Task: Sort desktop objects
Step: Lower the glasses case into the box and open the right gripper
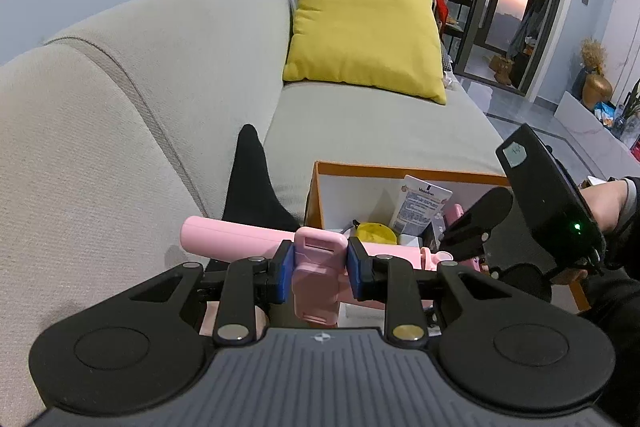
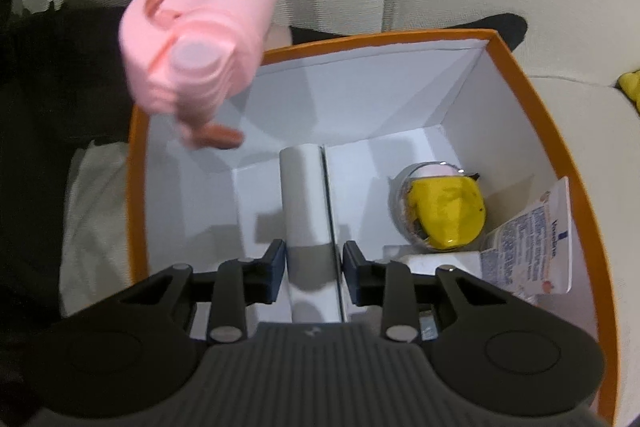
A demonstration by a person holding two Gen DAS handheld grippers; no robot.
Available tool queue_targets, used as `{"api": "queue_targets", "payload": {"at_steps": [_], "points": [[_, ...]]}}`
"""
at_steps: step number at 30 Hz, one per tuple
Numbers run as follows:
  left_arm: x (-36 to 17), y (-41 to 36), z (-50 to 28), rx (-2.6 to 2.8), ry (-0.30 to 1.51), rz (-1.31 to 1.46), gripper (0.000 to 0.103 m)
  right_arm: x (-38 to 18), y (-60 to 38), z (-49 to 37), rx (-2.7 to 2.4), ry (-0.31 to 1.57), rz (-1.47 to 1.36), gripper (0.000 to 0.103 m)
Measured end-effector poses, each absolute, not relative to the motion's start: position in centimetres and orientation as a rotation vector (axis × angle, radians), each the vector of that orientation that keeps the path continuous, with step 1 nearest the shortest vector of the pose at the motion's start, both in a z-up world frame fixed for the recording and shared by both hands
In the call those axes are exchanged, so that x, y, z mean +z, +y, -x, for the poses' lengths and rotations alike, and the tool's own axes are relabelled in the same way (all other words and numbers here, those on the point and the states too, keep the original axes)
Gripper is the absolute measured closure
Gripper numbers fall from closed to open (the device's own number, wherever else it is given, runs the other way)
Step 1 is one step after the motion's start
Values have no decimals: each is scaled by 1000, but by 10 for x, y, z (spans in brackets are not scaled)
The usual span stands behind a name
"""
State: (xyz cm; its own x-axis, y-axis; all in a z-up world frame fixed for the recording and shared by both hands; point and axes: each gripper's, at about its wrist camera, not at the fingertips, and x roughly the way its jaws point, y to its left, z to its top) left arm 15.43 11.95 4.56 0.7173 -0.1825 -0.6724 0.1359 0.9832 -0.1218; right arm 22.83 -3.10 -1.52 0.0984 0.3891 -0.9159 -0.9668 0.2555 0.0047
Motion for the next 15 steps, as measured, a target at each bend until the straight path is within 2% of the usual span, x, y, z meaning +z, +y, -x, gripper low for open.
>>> {"api": "queue_targets", "payload": {"at_steps": [5,12,15], "points": [[47,120,-155,-174,751,68,71,-10,-36,-220,1179,1027,694,68],[48,118,-157,-178,748,67,71,-4,-43,-215,1199,1108,594,77],[48,117,-156,-182,748,67,71,-1,-46,-209,1190,1113,584,77]]}}
